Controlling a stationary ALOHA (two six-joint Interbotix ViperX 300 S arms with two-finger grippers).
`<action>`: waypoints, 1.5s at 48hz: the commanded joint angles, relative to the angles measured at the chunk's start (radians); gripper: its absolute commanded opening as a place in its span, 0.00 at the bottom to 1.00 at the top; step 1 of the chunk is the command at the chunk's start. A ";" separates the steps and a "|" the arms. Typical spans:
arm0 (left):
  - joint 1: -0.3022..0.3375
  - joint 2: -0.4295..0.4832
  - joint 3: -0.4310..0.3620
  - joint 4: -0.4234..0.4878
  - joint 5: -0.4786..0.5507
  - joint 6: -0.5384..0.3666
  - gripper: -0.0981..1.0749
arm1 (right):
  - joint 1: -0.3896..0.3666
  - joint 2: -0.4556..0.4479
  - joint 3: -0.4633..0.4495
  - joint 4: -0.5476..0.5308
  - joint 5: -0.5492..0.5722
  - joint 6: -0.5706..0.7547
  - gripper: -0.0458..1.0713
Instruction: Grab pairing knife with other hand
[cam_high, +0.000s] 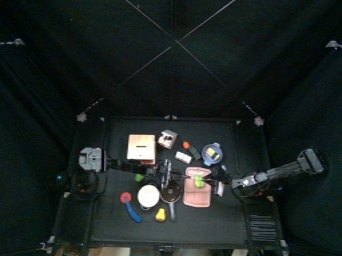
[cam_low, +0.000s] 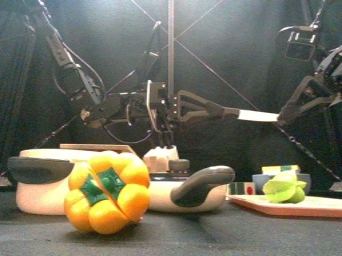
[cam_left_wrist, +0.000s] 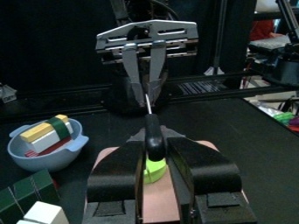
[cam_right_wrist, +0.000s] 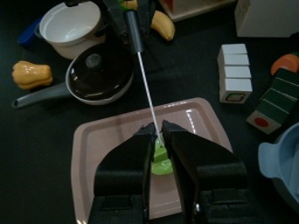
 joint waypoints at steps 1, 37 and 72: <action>-0.002 -0.006 -0.026 0.000 -0.011 0.000 0.57 | -0.046 -0.003 -0.003 0.048 -0.034 -0.061 0.56; 0.000 0.037 -0.055 -0.009 0.037 -0.028 0.48 | -0.127 -0.003 -0.029 0.327 -0.091 -0.410 0.56; 0.003 0.035 -0.066 -0.015 0.074 -0.028 0.48 | -0.141 -0.009 -0.018 0.383 -0.107 -0.410 0.63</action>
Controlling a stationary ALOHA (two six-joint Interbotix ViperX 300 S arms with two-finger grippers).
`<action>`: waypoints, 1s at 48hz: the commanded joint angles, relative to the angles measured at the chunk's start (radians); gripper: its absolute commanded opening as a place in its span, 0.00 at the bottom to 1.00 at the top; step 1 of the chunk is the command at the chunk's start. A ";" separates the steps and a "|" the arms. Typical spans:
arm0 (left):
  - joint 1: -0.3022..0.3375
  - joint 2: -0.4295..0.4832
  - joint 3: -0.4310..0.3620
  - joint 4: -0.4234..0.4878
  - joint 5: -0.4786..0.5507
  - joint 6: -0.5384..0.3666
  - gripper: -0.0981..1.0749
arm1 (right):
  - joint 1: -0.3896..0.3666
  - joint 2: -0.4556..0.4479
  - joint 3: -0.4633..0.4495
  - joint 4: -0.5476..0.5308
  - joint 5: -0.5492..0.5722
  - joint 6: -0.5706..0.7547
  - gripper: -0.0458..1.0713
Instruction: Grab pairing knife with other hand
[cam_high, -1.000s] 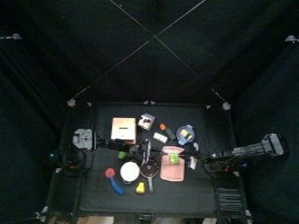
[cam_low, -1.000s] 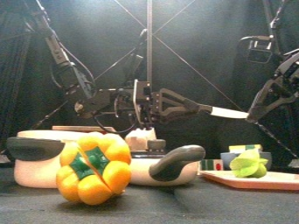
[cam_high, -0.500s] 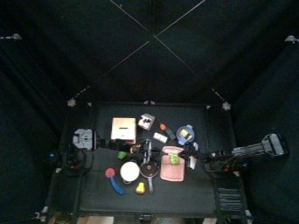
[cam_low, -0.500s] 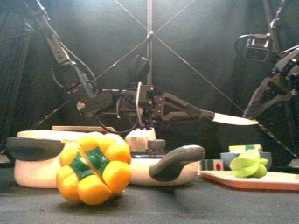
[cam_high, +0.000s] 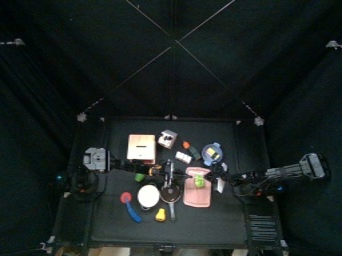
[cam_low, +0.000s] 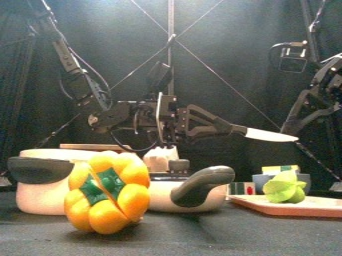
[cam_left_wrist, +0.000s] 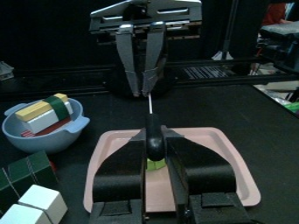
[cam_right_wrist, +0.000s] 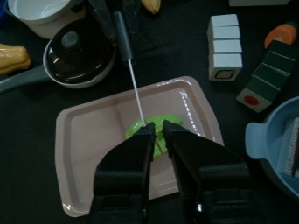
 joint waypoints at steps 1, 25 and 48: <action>0.006 -0.015 -0.017 -0.005 -0.005 -0.002 0.48 | -0.006 -0.002 -0.011 0.003 -0.009 -0.002 0.65; 0.006 -0.018 -0.028 -0.006 -0.006 0.000 0.48 | 0.002 0.035 -0.015 -0.011 -0.026 -0.002 0.68; 0.003 -0.012 -0.031 -0.006 -0.006 0.000 0.48 | -0.009 0.072 -0.020 -0.017 -0.026 -0.002 0.47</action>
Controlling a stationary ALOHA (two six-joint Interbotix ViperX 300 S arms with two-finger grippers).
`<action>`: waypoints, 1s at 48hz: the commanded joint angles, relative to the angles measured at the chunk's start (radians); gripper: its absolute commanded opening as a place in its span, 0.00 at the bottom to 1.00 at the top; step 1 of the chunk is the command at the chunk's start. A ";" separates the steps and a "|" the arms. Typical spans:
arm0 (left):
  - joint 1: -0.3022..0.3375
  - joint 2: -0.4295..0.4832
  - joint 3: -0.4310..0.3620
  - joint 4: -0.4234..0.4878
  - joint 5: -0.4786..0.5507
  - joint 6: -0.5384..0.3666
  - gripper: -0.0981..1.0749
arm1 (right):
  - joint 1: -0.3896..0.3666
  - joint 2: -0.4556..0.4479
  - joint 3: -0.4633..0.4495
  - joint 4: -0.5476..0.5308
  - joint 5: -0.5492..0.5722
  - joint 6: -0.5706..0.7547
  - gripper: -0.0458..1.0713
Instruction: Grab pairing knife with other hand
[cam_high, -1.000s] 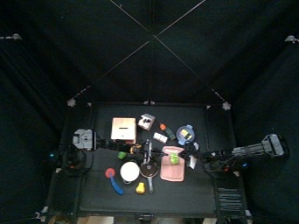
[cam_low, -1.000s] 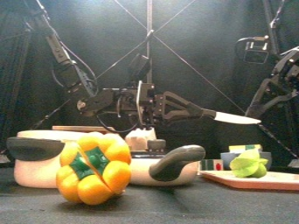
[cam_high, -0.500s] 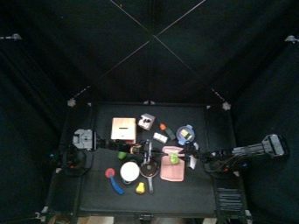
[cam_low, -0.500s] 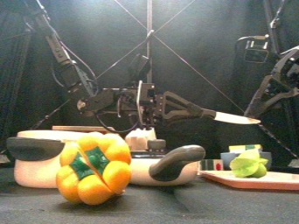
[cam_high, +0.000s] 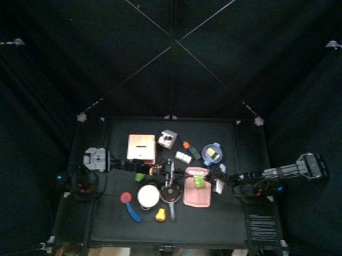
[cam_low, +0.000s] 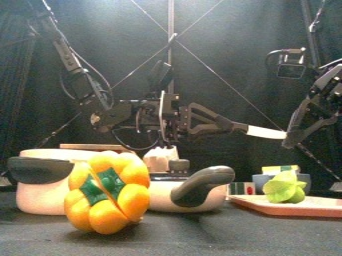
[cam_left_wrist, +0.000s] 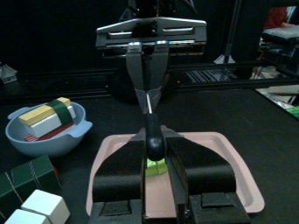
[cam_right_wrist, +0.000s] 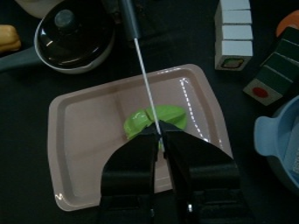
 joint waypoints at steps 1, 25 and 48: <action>-0.003 -0.012 -0.020 -0.003 -0.005 -0.002 0.48 | -0.006 -0.003 -0.020 0.000 -0.003 -0.002 0.46; -0.006 0.002 -0.011 -0.003 0.020 0.000 0.47 | -0.008 0.002 -0.021 0.006 0.000 -0.002 0.44; -0.012 0.011 0.011 -0.003 0.020 -0.002 0.47 | -0.009 0.040 -0.015 0.051 -0.002 -0.002 0.44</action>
